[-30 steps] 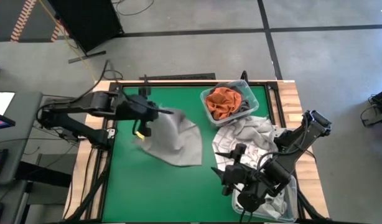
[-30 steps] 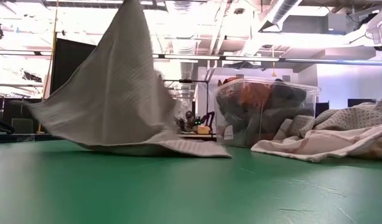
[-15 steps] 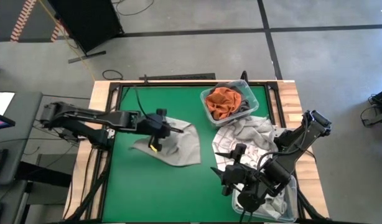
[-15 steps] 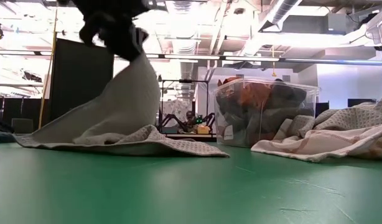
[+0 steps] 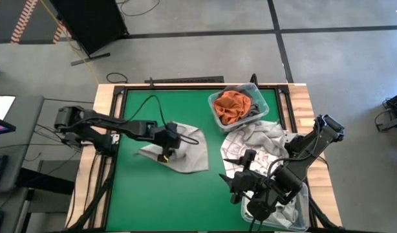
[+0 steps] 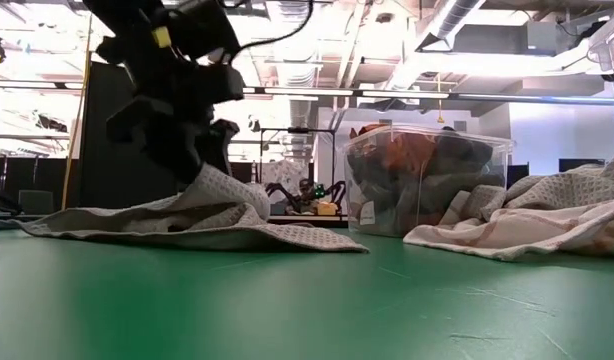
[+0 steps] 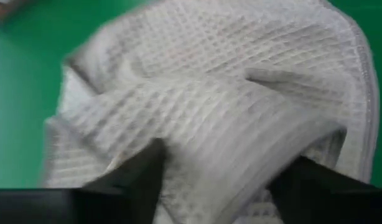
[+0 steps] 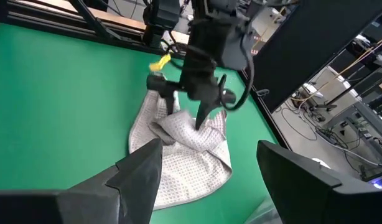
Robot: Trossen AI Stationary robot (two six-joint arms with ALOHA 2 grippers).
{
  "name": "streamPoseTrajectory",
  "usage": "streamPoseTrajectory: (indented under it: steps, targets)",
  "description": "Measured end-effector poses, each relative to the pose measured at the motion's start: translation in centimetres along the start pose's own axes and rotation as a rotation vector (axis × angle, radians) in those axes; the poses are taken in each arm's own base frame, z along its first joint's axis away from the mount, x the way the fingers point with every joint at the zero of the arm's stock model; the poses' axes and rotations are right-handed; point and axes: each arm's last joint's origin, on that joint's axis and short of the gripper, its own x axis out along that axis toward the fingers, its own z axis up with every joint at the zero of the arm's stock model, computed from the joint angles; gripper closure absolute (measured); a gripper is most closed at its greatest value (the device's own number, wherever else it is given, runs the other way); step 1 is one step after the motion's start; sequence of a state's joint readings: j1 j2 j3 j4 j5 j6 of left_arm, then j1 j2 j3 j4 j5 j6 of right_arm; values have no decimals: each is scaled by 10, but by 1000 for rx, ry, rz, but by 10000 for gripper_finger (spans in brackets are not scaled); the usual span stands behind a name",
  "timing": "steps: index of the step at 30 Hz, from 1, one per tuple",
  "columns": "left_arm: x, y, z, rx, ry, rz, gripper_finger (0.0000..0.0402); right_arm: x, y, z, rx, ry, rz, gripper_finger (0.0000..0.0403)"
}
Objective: Sort towels by color in basket
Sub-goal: Put the light gray towel into the bottom transparent bin
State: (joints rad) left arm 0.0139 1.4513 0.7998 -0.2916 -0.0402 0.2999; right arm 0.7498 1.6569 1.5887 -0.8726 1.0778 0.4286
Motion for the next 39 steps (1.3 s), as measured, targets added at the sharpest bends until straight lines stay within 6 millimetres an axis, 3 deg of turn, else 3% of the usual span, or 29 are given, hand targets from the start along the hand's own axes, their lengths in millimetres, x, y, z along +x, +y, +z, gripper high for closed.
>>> streamPoseTrajectory:
  steps: [4,6,14,17,20,28,35,39]
  targets:
    - [20,-1,-4,-36,47,-25,49,0,0,0,0,0,1,108]
    - [32,-1,-8,-47,82,-33,16,0,0,0,0,1,2,108]
    - [64,-4,-10,-68,47,-156,35,0,0,0,6,2,2,108]
    - [67,-5,-7,-56,8,-167,62,0,0,0,7,2,2,108]
    - [67,-8,-4,-40,-25,-165,119,0,0,0,7,2,2,108]
    - [67,-13,0,35,-51,-168,368,-1,0,0,23,0,5,108]
    - [62,-11,13,51,-98,-136,375,-14,8,-3,76,3,76,108]
    - [42,-9,41,91,-215,-112,375,-33,19,-9,136,24,185,108]
